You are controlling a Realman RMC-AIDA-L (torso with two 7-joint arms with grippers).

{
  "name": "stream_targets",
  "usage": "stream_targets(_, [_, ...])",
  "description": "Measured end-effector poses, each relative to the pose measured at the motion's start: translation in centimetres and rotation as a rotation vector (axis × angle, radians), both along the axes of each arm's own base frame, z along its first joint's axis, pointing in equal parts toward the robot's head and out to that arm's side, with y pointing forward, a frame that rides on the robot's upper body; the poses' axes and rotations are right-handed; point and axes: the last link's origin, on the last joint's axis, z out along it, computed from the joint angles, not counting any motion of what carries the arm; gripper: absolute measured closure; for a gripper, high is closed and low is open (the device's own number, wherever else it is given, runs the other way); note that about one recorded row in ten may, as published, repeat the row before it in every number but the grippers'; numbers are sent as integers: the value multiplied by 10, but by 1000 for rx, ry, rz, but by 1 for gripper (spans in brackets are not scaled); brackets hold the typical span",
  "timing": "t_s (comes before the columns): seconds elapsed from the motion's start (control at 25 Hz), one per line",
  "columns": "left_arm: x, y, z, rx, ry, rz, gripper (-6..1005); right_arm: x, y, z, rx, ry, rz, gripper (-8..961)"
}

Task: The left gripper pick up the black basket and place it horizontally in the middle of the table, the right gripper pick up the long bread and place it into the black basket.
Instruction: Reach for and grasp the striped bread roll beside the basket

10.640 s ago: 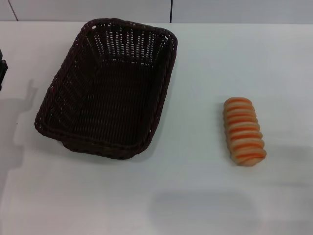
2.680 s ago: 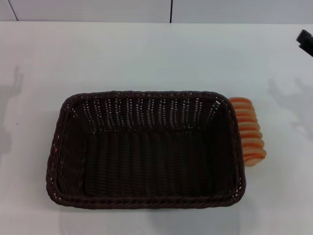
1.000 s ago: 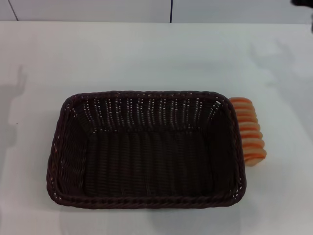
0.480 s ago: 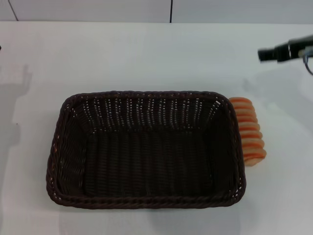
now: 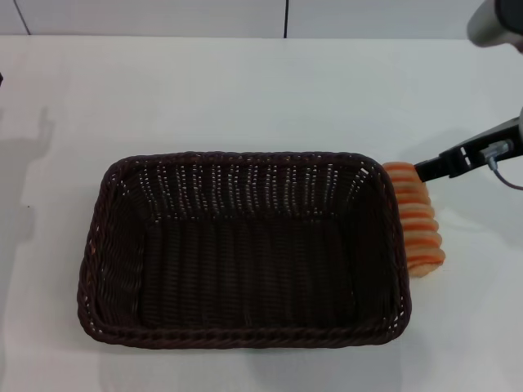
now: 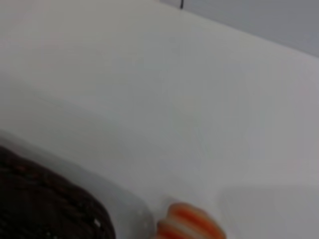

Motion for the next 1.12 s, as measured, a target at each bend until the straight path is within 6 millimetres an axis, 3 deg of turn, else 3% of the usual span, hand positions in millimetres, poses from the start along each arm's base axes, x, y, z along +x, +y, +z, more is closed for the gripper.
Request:
stream_targets(0.44, [-1,-1,0,0,0,1,281,17,0,-29,-75,-24,-44,166])
stream_targets(0.84, [-3,-5,-1,-6,4,0,281,20,0,-50,-124,-61,-20,167])
stream_targets(1.12, [-4,-6,-1,-6,6,1,281,23,6,-45,-88,-96,24,326])
